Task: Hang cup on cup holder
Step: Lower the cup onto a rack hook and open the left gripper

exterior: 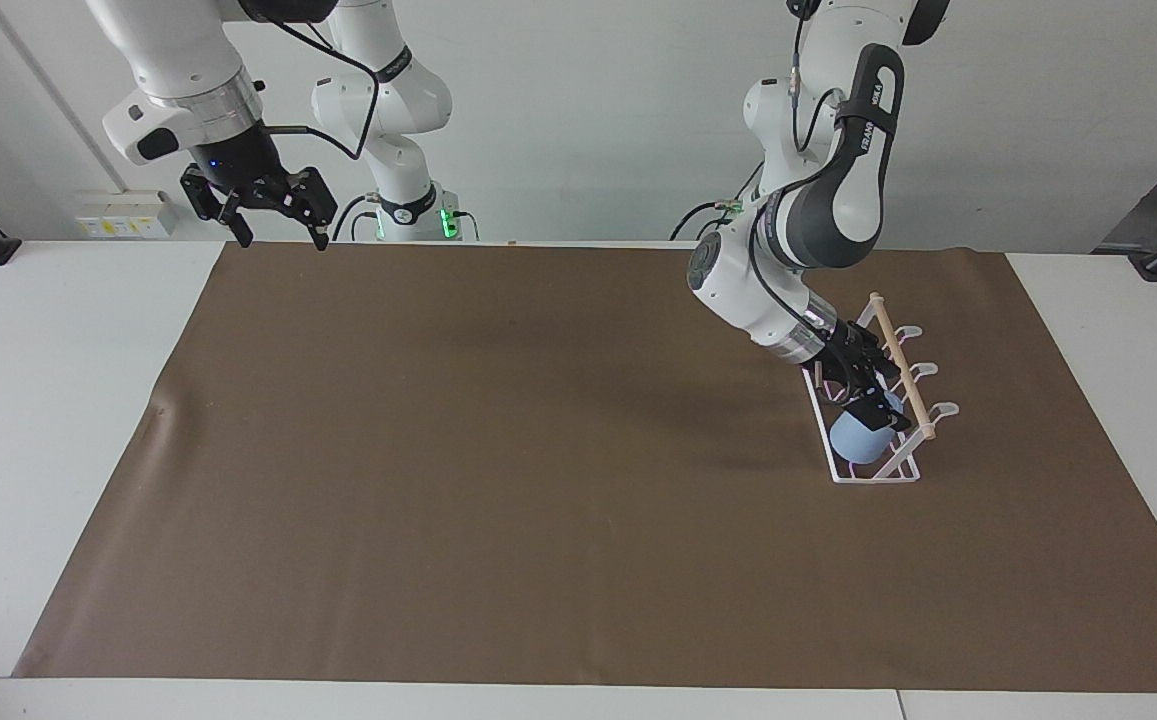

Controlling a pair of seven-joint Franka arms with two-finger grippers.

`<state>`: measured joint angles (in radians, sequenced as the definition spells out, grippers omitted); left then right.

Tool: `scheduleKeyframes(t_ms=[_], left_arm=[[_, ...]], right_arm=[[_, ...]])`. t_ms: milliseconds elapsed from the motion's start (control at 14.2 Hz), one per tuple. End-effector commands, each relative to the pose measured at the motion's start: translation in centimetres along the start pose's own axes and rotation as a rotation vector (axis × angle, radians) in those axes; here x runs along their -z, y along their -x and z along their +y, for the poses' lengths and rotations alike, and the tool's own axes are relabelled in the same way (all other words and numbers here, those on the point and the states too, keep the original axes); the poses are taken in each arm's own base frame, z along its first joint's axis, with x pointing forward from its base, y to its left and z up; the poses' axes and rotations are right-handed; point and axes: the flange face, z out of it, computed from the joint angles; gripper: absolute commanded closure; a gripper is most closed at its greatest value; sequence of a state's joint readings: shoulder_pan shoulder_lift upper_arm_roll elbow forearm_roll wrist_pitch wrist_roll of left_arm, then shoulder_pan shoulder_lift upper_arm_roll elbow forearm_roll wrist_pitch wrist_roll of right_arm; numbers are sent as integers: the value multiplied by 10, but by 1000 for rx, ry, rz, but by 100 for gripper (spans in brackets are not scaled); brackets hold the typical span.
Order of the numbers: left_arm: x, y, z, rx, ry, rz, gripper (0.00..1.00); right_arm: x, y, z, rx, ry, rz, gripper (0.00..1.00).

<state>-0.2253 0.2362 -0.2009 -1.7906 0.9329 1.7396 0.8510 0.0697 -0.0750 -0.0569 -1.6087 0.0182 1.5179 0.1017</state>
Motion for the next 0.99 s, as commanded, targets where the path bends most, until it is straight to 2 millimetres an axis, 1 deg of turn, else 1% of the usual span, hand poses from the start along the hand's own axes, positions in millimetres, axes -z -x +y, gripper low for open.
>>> scheduleKeyframes(t_ms=[0, 141, 281, 352, 422, 493, 563, 633, 774, 915], left_arm=[[19, 47, -12, 155, 70, 111, 0], [37, 66, -13, 344, 143, 136, 0], [57, 82, -5, 501, 213, 229, 0], [62, 90, -3, 575, 248, 267, 0], [60, 103, -1, 673, 306, 314, 0], [57, 111, 1, 764, 396, 374, 0], [55, 122, 5, 861, 481, 422, 0], [55, 129, 6, 947, 548, 449, 0], [68, 139, 13, 1098, 605, 445, 0], [79, 151, 20, 1166, 611, 441, 0]], right_arm=[[-1, 8, 5, -1, 22, -8, 0], [-1, 8, 5, 3, 37, -4, 0], [5, 7, 8, 10, 68, 8, 0], [10, 7, 8, 10, 55, 15, 0], [16, 8, 8, 8, 51, 8, 0], [20, 7, 10, 3, 51, 8, 0], [19, 6, 14, -4, 48, 8, 0], [18, 7, 16, -8, 42, 3, 0], [17, 8, 14, -12, 39, 0, 0], [17, 9, 9, -6, 39, 3, 0]])
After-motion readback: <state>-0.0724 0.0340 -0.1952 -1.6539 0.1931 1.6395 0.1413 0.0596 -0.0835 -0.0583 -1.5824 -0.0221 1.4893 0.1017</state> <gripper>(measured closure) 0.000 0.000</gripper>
